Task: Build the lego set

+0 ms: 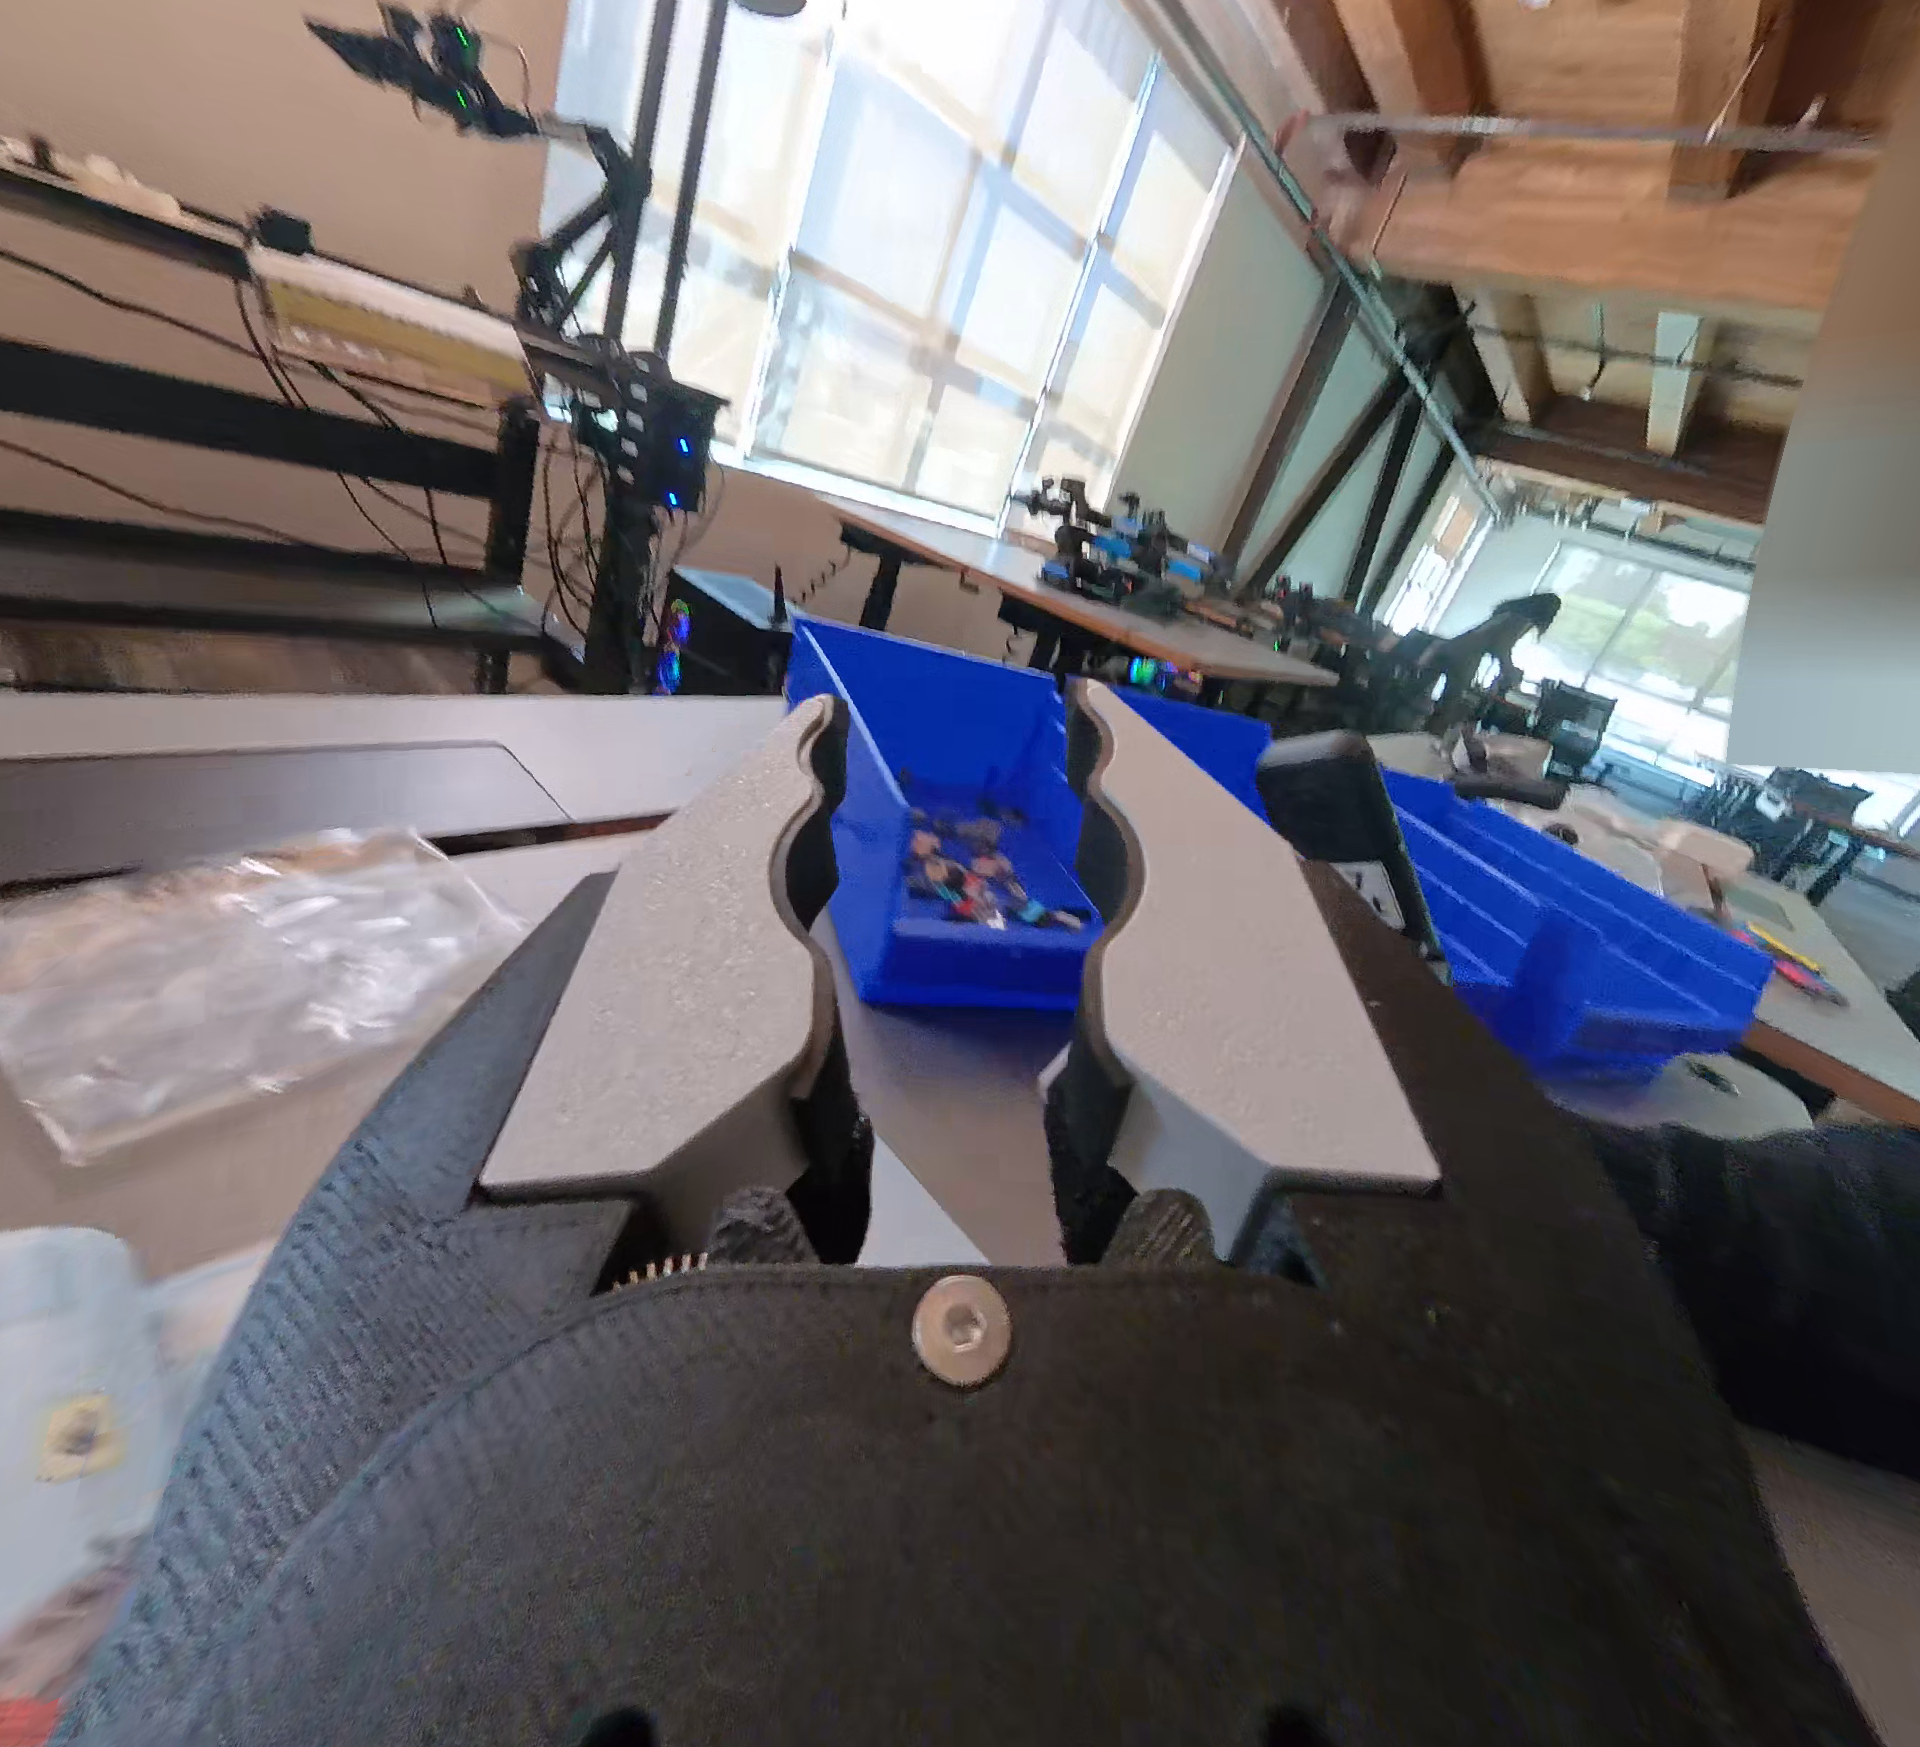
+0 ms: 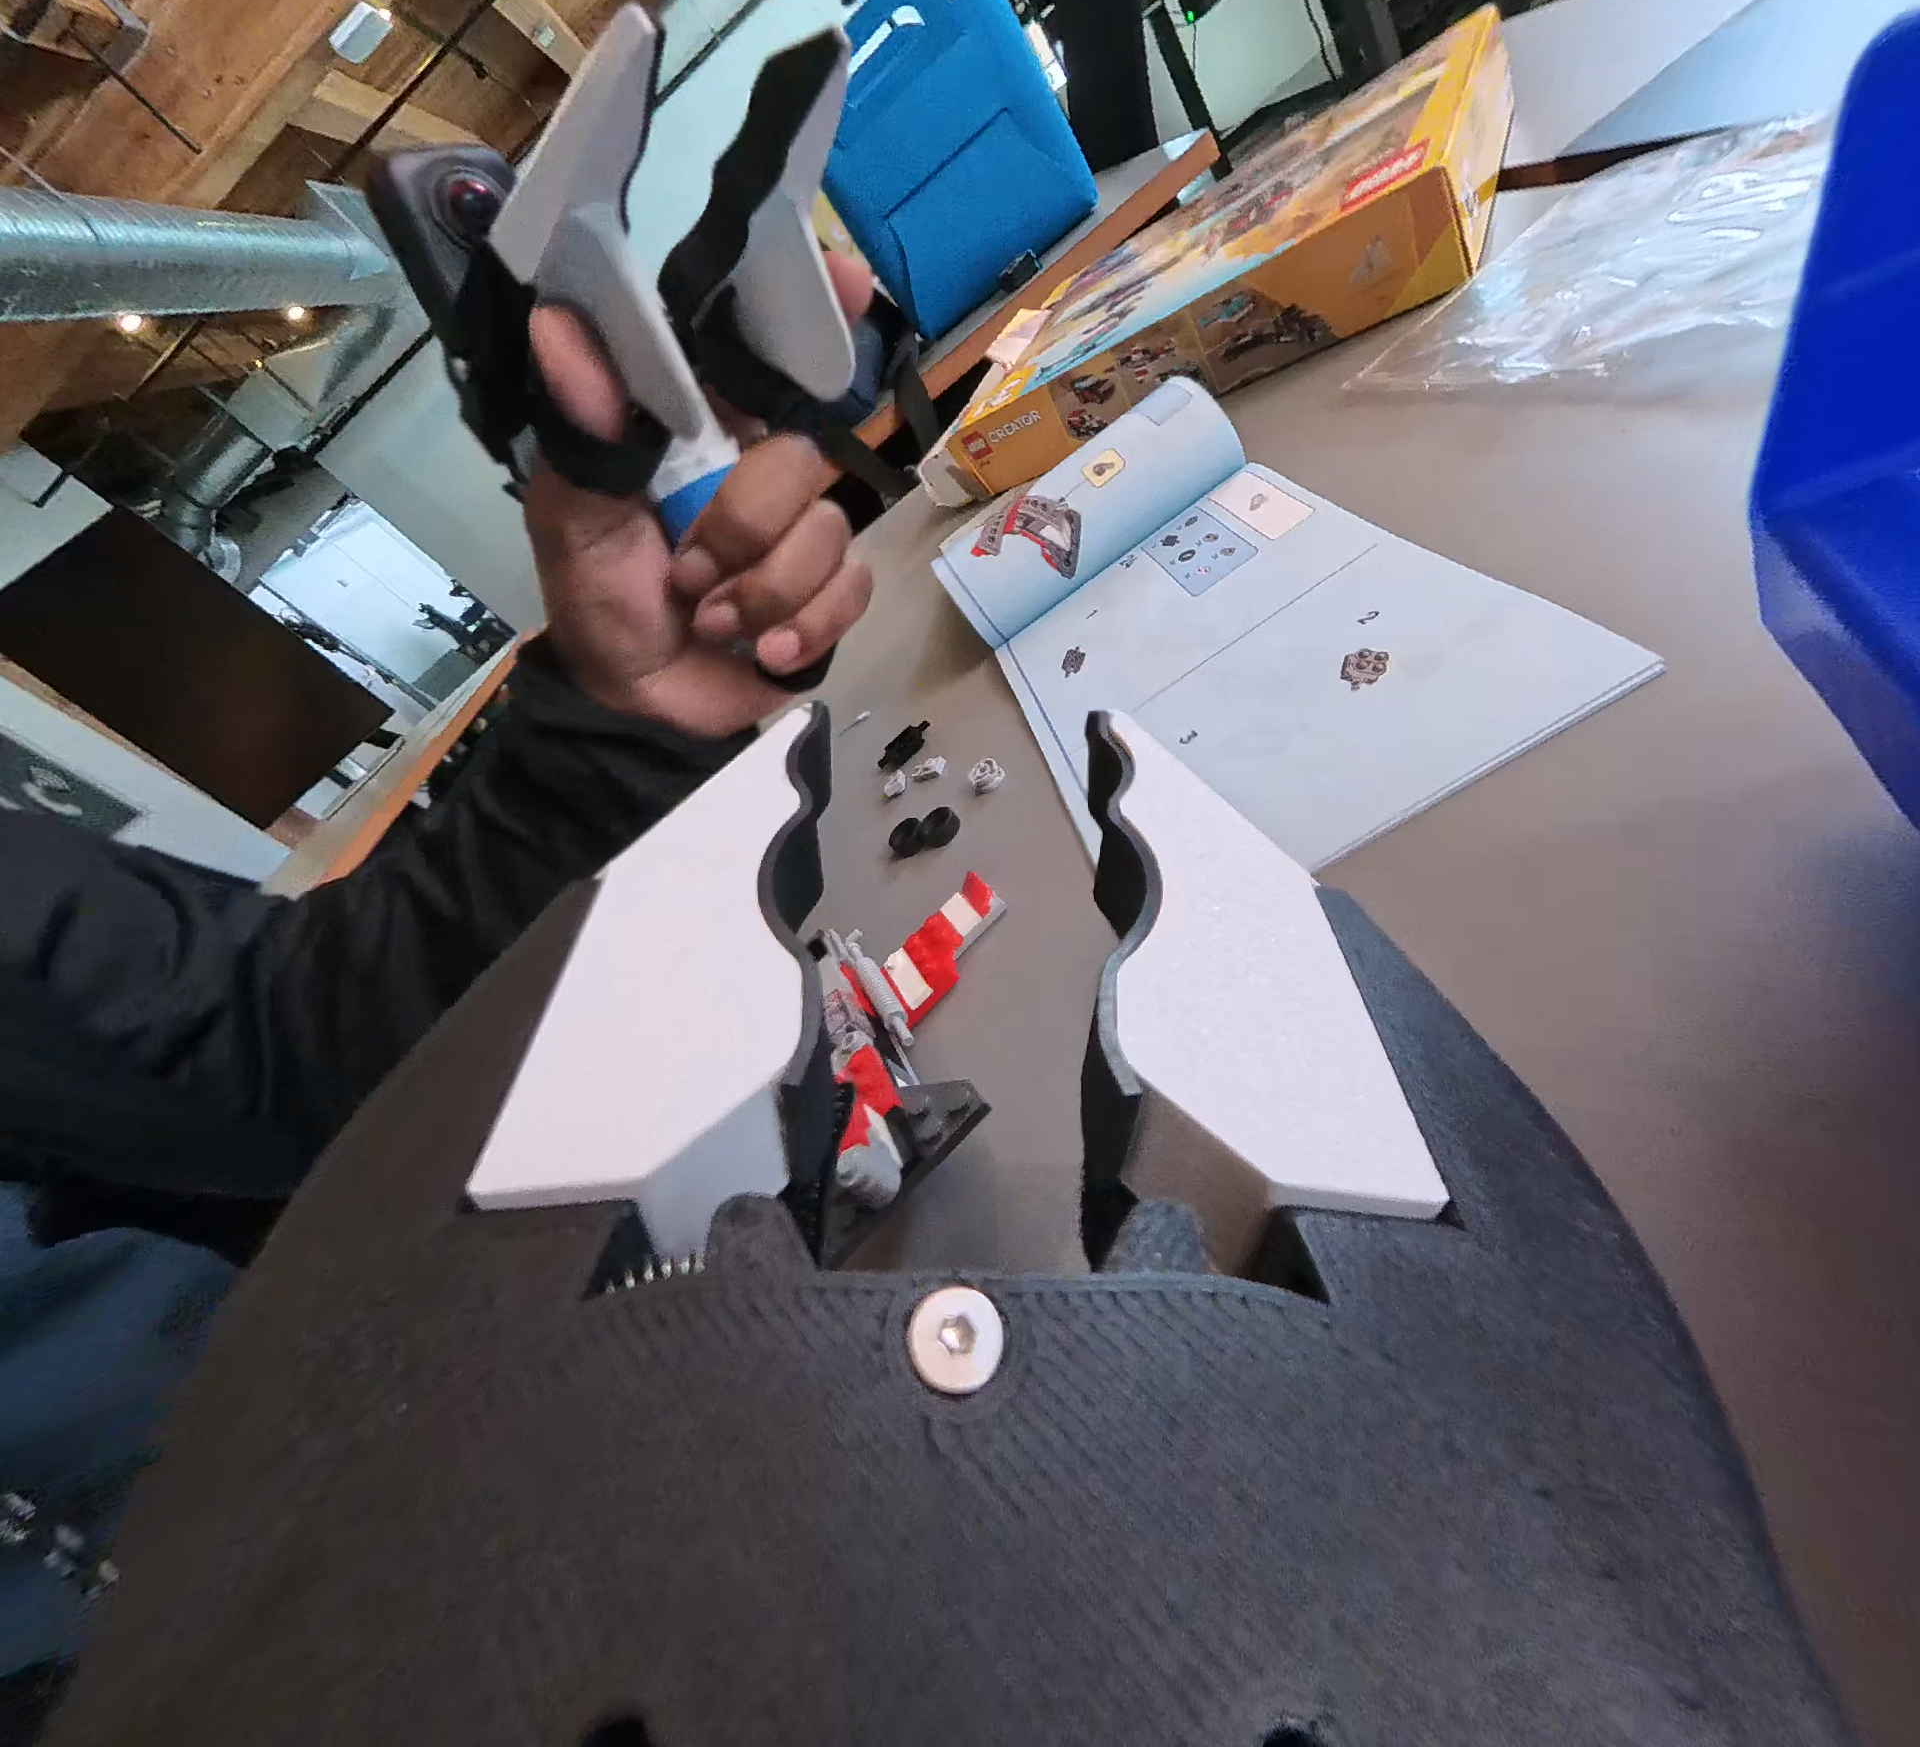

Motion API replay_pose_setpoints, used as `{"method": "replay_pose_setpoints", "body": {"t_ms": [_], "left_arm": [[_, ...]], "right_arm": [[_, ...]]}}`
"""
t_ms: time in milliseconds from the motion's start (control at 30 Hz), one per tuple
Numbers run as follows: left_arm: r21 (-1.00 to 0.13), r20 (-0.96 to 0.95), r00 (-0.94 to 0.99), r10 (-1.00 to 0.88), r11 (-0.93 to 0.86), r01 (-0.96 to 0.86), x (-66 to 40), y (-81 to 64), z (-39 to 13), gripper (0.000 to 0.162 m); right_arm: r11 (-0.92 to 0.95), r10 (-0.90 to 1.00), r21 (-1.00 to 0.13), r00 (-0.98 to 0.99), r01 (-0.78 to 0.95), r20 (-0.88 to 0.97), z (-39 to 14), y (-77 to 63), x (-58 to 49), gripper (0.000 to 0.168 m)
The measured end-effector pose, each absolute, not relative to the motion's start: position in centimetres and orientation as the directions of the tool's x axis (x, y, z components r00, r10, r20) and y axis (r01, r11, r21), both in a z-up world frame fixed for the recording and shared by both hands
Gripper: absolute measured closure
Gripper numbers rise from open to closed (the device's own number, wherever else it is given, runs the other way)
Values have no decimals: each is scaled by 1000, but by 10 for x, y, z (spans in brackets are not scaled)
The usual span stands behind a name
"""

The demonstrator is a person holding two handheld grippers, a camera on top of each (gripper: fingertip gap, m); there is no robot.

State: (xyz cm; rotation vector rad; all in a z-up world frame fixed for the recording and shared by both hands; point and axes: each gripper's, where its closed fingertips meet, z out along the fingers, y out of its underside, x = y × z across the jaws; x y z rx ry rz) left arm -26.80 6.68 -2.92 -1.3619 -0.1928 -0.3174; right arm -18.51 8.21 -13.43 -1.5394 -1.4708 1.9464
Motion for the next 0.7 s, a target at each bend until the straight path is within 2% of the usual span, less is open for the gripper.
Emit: {"method": "replay_pose_setpoints", "body": {"t_ms": [167, 333, 700], "left_arm": [[-953, 295, 950, -101, 48, 301, -207, 79, -35, 119], [-939, 331, 929, -164, 41, 342, -156, 99, -28, 119], [-950, 299, 915, -272, 4, 312, -100, 148, -19, 119]], "right_arm": [[-412, 728, -856, -452, 313, -516, -127, 76, -178, 119], [-460, 701, -836, -455, 300, -549, -123, 82, -177, 119], [-492, 690, -833, -468, 255, -551, -115, 87, -174, 119]]}}
